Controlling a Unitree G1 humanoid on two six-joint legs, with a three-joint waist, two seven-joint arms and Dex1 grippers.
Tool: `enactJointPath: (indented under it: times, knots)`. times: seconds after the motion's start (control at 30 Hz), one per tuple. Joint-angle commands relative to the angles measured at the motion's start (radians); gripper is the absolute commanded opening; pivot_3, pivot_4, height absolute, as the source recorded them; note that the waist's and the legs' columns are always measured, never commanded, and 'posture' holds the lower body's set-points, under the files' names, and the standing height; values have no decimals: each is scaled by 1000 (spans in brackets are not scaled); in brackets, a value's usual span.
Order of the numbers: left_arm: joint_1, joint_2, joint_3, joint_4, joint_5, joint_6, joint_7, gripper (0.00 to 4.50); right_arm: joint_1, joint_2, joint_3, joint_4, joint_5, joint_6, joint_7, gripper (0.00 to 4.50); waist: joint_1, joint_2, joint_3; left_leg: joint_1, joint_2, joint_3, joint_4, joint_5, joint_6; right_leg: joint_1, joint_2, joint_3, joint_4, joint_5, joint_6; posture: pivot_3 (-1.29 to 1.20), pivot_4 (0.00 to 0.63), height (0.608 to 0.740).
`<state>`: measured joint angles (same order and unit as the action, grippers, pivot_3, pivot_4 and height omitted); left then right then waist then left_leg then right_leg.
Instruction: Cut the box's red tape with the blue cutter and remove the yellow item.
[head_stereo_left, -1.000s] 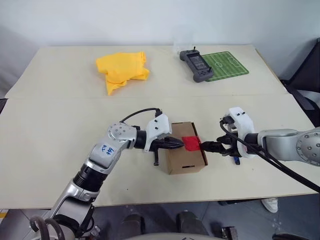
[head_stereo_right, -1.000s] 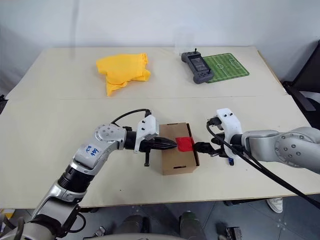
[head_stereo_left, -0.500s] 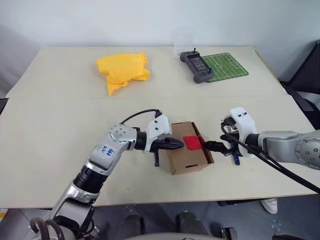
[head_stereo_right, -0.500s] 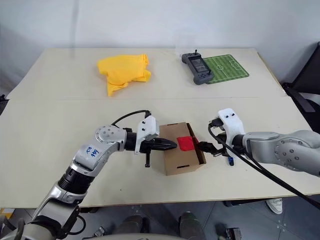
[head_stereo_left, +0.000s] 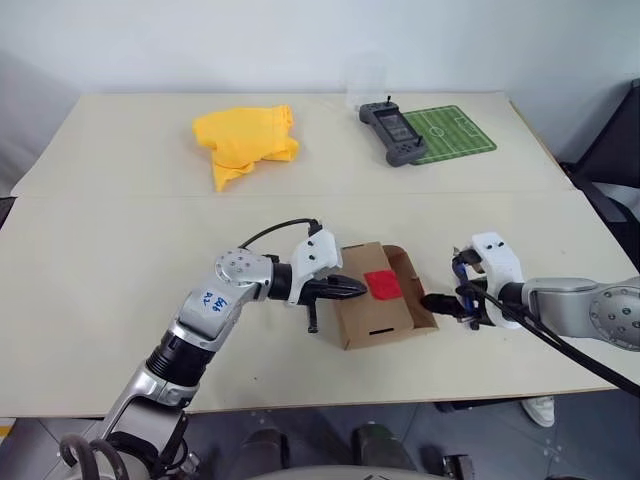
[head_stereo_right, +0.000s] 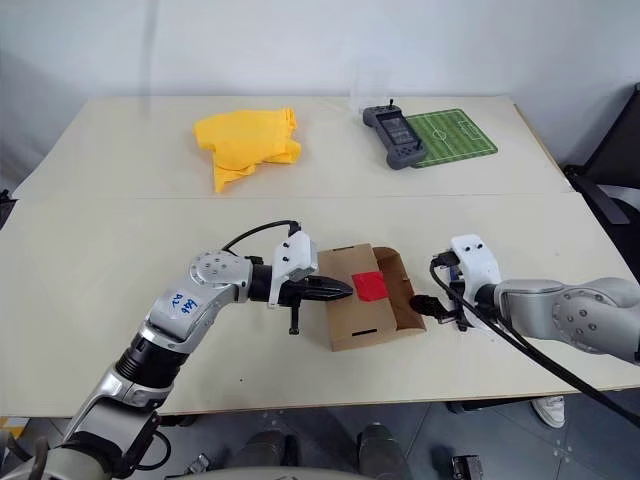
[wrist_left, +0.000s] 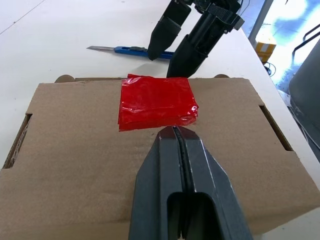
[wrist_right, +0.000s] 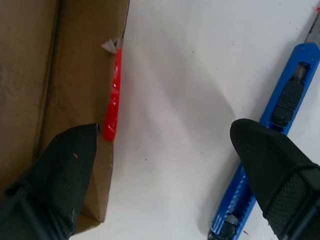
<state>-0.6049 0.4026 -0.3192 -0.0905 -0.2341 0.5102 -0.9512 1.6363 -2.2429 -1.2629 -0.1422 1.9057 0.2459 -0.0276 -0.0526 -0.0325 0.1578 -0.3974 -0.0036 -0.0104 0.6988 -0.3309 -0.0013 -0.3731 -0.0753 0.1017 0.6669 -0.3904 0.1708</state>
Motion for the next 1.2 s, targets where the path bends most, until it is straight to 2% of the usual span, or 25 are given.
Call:
enactJointPath:
  times: [0.03, 0.23, 0.37, 0.77, 0.9, 1.03, 1.2]
  knots:
    - [13, 3, -1, 16, 4, -2, -1, 0, 3, -9, -16, 19, -2, -27, 12, 4474, 0, 0, 0, 0, 0, 0, 0, 0, 0, 0, 0, 0, 0, 0, 0, 0, 150, 740]
    - [9, 0, 0, 23, 3, -12, -4, 0, 40, -9, -26, 9, -26, -69, 17, 4474, 0, 0, 0, 0, 0, 0, 0, 0, 0, 0, 0, 0, 0, 0, 0, 0, 150, 740]
    - [2, 1, 0, 27, 4, -15, -8, 0, 76, -9, -39, -10, -136, -110, 5, 4474, 0, 0, 0, 0, 0, 0, 0, 0, 0, 0, 0, 0, 0, 0, 0, 0, 150, 740]
    - [-14, -1, 0, 44, 10, -24, -8, 0, 121, -9, -62, -1, -249, -152, -12, 4474, 0, 0, 0, 1, 0, 1, 0, 0, 0, 0, 0, 1, 0, 0, 0, 0, 150, 740]
    - [-17, 3, 1, 46, 12, -26, -11, 0, 141, -9, -72, -3, -241, -176, -28, 4474, 0, 0, 0, 1, 0, 1, 0, 0, 0, 0, 0, 1, 0, 0, 0, 0, 150, 740]
    - [-19, 9, 2, 43, 12, -25, -14, 0, 138, -9, -97, -33, -150, -192, -35, 4474, -1, 0, 0, 1, 0, 1, 0, 0, 0, 0, 0, 1, 0, 0, 0, 0, 150, 740]
    - [-15, 9, -2, 34, 13, -21, -13, 0, 131, -9, -111, -45, -118, -178, -61, 4474, 0, 0, 0, 1, 0, 1, 0, 0, 0, 0, 0, 1, 0, 0, 0, 0, 150, 740]
